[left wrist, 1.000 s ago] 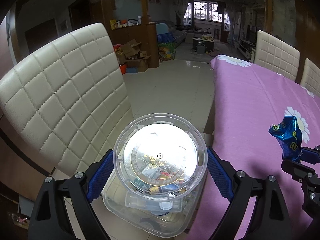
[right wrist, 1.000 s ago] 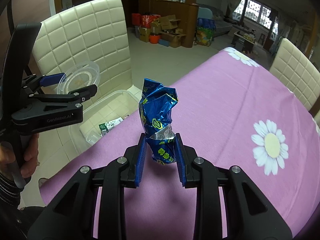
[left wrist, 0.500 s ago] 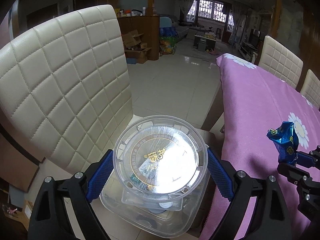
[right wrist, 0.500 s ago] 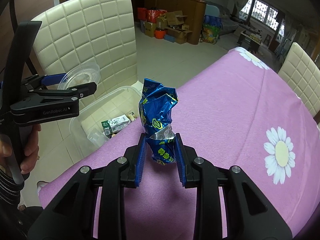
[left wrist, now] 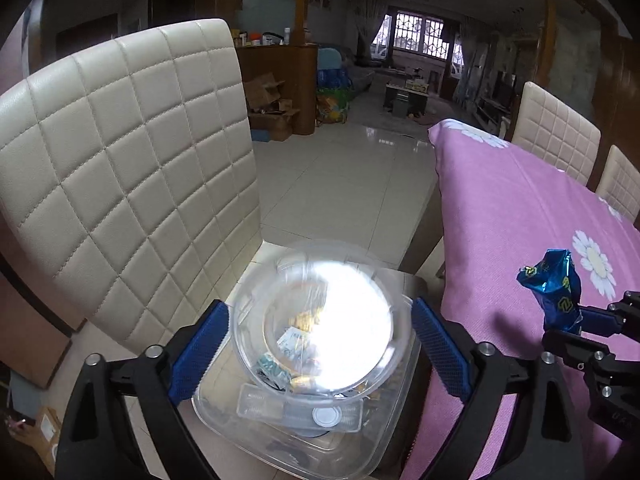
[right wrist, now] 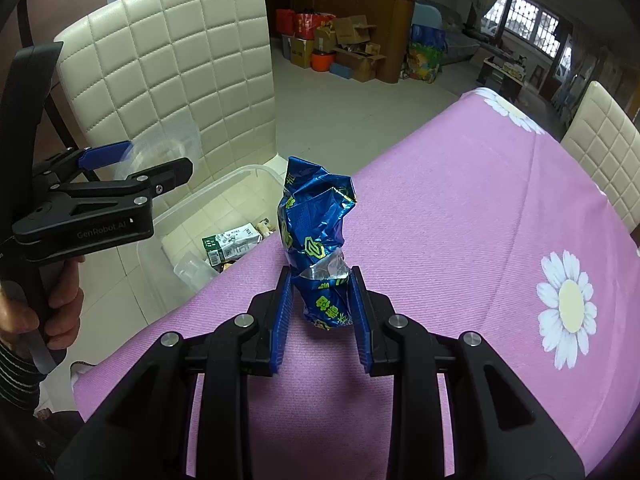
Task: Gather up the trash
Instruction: 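Open the left tool to drop the lid while the right tool releases the wrapper into the bin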
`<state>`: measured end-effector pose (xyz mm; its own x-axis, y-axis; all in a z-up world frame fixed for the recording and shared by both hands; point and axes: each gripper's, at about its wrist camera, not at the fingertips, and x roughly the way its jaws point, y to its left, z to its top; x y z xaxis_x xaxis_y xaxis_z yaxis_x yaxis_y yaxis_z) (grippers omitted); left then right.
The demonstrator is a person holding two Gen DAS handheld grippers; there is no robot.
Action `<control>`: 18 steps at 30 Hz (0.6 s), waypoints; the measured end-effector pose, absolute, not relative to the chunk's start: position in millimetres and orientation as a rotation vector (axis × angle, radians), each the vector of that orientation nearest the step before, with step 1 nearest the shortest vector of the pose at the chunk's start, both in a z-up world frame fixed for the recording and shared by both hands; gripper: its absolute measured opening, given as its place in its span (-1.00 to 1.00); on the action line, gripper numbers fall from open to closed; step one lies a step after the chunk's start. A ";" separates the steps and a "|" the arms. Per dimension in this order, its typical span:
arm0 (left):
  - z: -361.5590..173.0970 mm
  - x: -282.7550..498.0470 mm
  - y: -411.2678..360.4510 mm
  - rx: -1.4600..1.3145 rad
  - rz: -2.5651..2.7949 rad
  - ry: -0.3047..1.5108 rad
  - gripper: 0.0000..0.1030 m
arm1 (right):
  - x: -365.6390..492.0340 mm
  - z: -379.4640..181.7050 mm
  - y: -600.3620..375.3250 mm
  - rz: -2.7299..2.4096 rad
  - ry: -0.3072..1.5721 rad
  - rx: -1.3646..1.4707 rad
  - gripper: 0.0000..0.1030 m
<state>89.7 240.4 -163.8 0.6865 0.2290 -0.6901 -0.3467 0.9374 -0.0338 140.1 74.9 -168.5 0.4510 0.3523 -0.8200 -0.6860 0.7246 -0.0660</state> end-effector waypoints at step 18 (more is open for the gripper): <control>-166.4 66.5 255.3 -0.155 0.391 0.773 0.86 | 135.1 -168.0 100.9 0.719 0.877 -0.461 -0.41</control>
<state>66.5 255.3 -166.4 0.6487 0.2858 -0.7054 -0.3984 0.9172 0.0053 135.1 100.9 -168.0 0.4332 0.3739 -0.8200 -0.7306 0.6785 -0.0766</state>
